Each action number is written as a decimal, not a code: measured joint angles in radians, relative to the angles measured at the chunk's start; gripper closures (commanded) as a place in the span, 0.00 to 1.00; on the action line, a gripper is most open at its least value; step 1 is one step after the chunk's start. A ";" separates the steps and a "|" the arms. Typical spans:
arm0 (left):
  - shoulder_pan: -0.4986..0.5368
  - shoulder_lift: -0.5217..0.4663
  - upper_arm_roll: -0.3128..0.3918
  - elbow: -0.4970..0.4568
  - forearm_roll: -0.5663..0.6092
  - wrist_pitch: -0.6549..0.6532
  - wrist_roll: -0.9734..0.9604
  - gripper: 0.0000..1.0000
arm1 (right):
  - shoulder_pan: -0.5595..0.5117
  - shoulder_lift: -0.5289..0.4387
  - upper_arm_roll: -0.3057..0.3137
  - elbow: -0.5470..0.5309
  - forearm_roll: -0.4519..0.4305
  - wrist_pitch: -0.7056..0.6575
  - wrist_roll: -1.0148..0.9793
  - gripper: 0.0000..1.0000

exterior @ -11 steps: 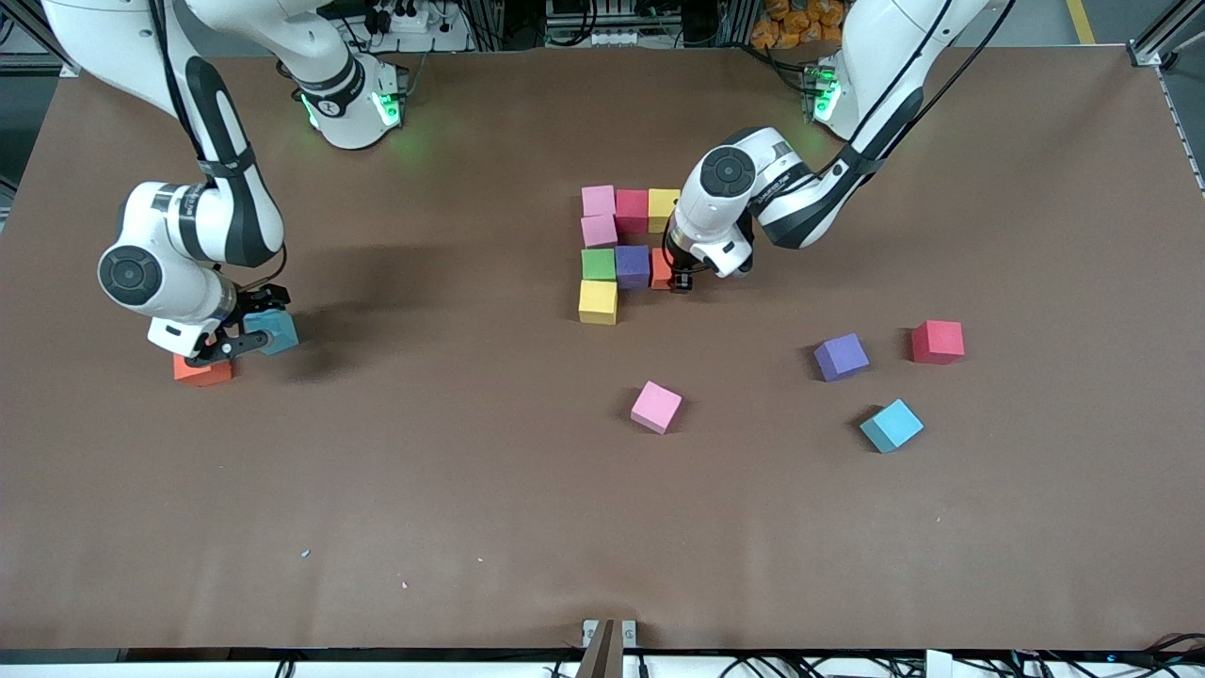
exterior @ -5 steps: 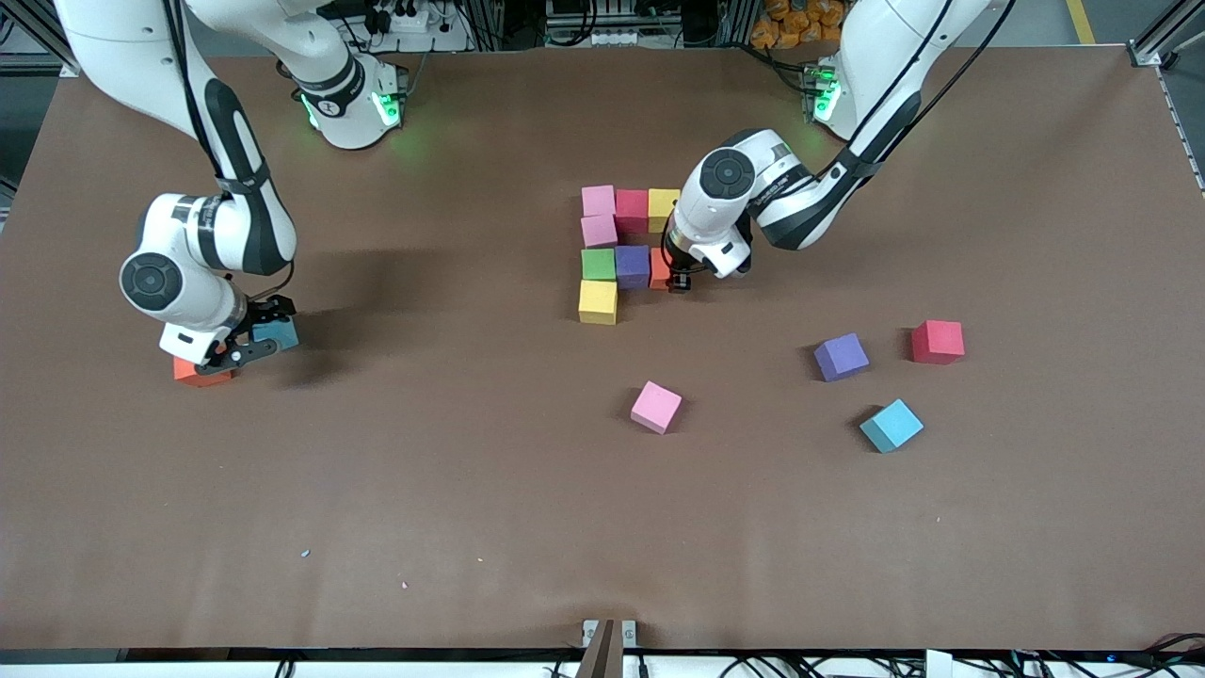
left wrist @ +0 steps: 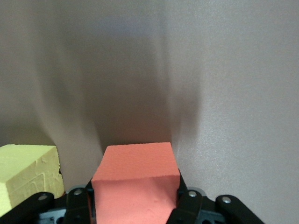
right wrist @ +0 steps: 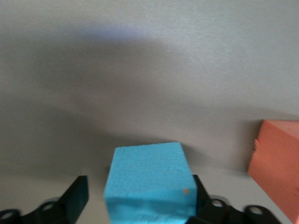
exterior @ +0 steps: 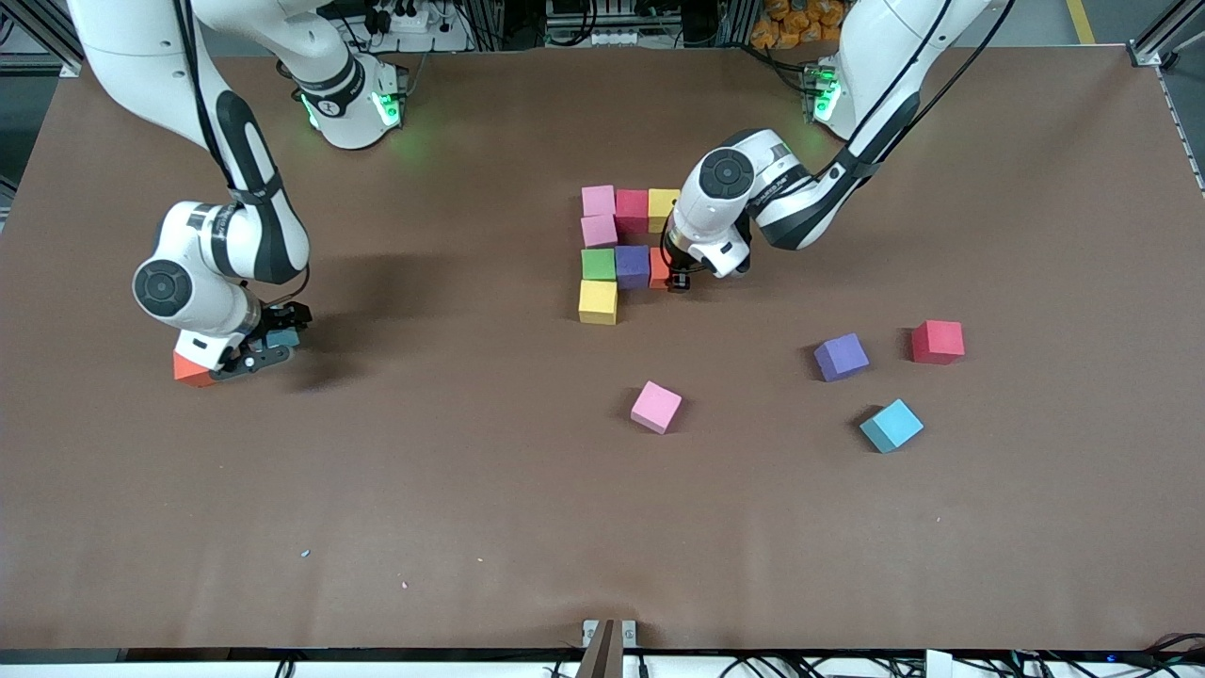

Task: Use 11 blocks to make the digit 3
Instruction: 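Grasp the cyan cube with the right gripper, then lift the cyan cube with the right gripper while the left gripper reaches pink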

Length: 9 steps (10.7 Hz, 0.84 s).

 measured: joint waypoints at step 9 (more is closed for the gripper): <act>0.001 -0.043 -0.003 0.042 0.003 -0.052 0.000 0.00 | -0.013 0.040 -0.001 0.052 0.013 -0.002 -0.132 1.00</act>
